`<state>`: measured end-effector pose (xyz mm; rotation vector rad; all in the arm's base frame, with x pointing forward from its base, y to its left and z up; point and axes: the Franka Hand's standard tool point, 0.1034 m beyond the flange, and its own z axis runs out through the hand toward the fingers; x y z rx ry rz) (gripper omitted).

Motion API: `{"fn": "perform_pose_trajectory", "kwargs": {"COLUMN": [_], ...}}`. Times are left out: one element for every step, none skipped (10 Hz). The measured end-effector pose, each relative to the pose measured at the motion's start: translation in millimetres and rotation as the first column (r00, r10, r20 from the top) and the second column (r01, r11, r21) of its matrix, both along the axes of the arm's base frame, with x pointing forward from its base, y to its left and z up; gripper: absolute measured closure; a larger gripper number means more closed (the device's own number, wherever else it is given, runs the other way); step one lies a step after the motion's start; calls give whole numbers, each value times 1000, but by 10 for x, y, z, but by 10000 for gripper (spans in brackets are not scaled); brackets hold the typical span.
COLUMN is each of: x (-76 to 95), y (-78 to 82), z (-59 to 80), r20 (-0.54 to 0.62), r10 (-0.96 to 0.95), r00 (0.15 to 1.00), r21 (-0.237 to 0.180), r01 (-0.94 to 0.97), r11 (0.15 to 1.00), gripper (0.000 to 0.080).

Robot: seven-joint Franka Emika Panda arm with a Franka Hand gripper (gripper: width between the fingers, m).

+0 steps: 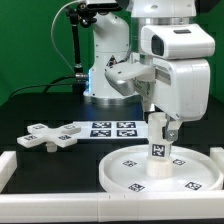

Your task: Assemble round table

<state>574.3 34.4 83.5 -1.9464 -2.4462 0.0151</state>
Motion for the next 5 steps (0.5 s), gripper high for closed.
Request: {"fn": "perform_pose_trajectory", "kwargs": {"x": [0, 0, -28, -34, -35], "y": [9, 10, -4, -16, -20], "z": [0, 0, -11, -13, -14], "r20": [0, 0, -13, -16, -17], "r10": [-15, -21, -22, -25, -30], "r00": [1000, 1000, 1000, 1000, 999], "r21": [0, 0, -2, -2, -2], "r01": [15, 21, 22, 25, 29], "r11": [1000, 1000, 1000, 1000, 1000], "gripper": [150, 250, 387, 387, 387]}}
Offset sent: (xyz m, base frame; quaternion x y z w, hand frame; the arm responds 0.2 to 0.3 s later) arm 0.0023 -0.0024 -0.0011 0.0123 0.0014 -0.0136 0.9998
